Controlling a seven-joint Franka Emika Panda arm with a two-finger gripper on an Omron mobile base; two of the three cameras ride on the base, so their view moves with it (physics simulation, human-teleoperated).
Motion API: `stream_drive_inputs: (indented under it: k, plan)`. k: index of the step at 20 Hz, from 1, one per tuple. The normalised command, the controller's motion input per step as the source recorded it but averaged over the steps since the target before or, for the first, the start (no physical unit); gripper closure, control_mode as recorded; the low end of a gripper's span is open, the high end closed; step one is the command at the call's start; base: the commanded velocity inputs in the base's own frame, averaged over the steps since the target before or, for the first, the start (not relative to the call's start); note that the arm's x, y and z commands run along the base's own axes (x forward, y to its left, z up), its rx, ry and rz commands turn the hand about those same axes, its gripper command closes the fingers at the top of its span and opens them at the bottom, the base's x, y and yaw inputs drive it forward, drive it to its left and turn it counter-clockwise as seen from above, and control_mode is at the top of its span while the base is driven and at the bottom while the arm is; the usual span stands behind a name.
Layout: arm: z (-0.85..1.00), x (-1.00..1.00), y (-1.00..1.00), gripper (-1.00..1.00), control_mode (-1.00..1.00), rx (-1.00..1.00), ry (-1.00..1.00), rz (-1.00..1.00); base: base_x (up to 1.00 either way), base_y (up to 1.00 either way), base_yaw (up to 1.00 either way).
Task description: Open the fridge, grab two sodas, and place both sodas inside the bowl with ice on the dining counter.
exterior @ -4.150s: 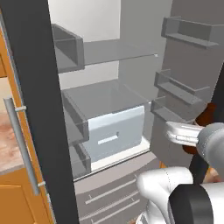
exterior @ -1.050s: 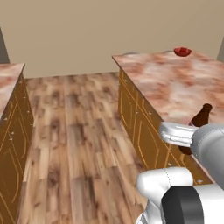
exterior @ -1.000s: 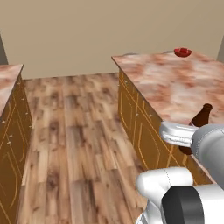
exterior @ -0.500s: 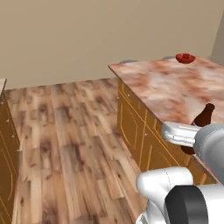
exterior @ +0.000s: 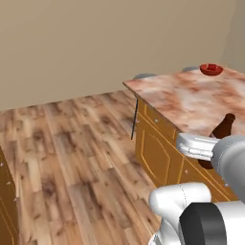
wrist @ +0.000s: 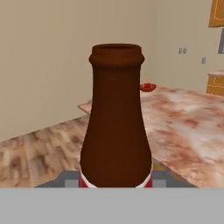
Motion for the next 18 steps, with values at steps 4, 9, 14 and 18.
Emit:
stream_drive_inputs:
  k: [4,9,14,18]
  plan:
    - [0.00,0.00,0.00,1.00,1.00,0.00,0.00,0.00,1.00,0.69,-0.27]
    - [0.00,0.00,0.00,1.00,1.00,0.00,0.00,0.00,1.00,0.71,-0.27]
    - [0.00,0.00,0.00,1.00,1.00,0.00,0.00,0.00,1.00,0.70,-0.27]
    - [0.00,0.00,0.00,1.00,1.00,0.00,0.00,0.00,1.00,0.70,-0.27]
